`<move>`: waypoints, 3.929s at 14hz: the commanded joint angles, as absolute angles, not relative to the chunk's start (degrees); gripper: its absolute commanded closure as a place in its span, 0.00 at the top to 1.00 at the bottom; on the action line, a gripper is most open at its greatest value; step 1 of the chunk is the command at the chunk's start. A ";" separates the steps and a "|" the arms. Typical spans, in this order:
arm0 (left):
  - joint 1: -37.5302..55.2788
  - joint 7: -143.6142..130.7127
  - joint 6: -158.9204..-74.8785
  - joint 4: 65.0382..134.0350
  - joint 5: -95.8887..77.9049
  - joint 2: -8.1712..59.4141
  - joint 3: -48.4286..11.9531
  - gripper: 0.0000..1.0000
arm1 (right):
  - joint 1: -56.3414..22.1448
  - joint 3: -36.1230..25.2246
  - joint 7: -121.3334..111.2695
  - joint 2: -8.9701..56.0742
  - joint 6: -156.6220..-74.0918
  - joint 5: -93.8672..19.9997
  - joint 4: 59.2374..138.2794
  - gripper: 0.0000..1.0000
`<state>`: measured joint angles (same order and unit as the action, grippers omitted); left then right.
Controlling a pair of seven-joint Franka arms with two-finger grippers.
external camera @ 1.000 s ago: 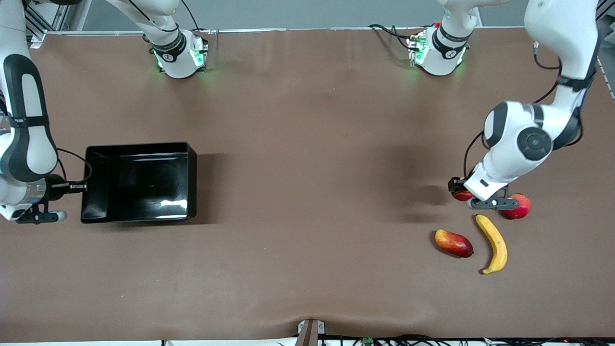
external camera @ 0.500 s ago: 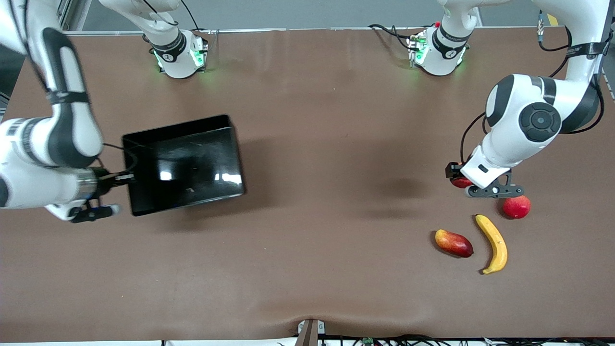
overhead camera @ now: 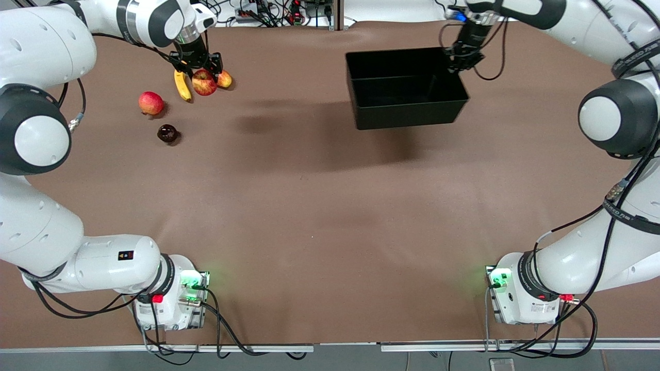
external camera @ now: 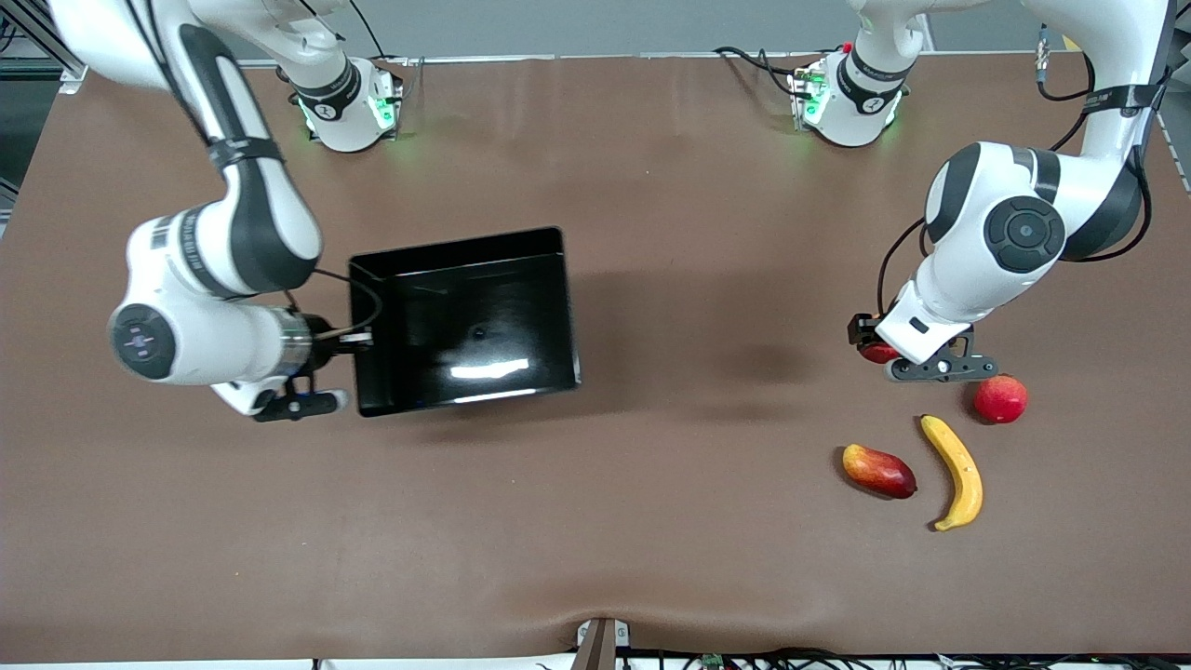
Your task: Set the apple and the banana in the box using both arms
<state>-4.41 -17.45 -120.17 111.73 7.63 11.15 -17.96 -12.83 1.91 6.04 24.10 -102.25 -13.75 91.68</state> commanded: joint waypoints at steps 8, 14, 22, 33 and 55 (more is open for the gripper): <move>-4.57 -25.05 -118.12 111.27 7.03 9.23 -24.43 0.00 | -26.79 1.41 15.38 31.19 -122.06 -21.61 92.29 0.00; -3.96 -33.99 -118.65 109.69 7.21 11.95 -28.82 0.00 | -31.98 1.23 19.76 36.55 -132.34 -20.92 92.29 0.00; 2.02 -47.72 -125.85 107.31 7.91 19.94 -28.92 0.00 | -30.60 0.88 21.09 36.22 -128.96 -20.65 90.80 1.00; 9.84 -60.89 -128.93 105.73 13.97 31.80 -28.83 0.00 | -13.12 -2.20 20.48 32.08 -85.21 -11.17 66.73 1.00; 0.64 -51.71 -108.11 92.99 17.66 26.46 -27.86 1.00 | 1.41 -1.14 3.78 -1.49 -84.81 0.79 85.60 1.00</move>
